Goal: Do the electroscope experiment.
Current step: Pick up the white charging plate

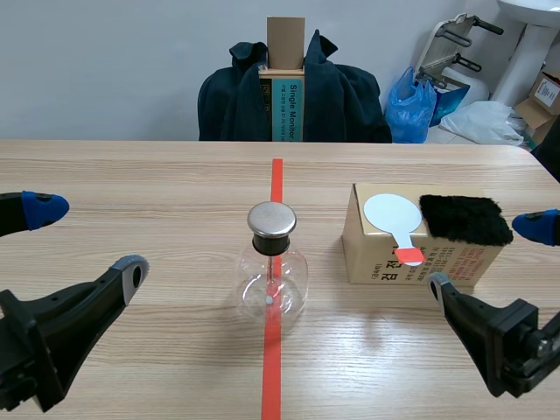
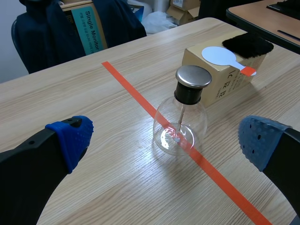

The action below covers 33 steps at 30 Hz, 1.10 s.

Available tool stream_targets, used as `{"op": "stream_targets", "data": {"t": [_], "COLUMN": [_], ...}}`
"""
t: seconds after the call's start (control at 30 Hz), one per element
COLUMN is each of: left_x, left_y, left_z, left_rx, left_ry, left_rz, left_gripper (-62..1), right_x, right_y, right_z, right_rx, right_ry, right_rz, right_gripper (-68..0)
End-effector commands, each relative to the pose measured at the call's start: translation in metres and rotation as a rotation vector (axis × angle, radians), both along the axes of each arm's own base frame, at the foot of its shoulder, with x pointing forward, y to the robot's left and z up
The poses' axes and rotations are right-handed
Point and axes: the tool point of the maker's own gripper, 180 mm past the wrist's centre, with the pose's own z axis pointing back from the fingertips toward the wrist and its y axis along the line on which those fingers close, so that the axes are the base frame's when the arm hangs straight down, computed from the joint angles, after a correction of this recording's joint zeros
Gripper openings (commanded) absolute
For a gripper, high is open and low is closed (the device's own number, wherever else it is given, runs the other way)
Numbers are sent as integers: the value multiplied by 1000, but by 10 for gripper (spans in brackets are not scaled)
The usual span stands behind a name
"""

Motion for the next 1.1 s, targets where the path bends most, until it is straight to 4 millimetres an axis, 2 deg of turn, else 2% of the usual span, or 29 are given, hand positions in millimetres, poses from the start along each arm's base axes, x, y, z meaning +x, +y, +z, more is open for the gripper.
{"op": "stream_targets", "data": {"t": [0.0,0.17,0.3,0.4,0.53,0.73,1.07], "left_x": [-1,-1,0,0,0,0,0], "left_y": [-6,-7,-7,-7,-7,-7,-7], "left_z": [9,9,9,9,10,10,10], "left_rx": [-21,-21,-21,-21,-23,-23,-22], "left_ry": [-20,-19,-22,-22,-24,-24,-24], "left_rz": [-16,-16,-16,-16,-16,-16,-16], "left_gripper": [14,14,14,14,14,14,14], "right_x": [5,0,-2,2,7,18,40], "right_y": [2,1,-13,-22,-21,-14,8], "right_z": [8,-6,-24,-27,-27,-36,-68], "right_rx": [-50,-351,-683,-868,-1036,-1207,-1238], "right_ry": [-44,-80,-121,-172,-250,-316,-387], "right_rz": [30,137,205,160,91,4,48], "right_gripper": [4,4,4,4,4,4,4]}}
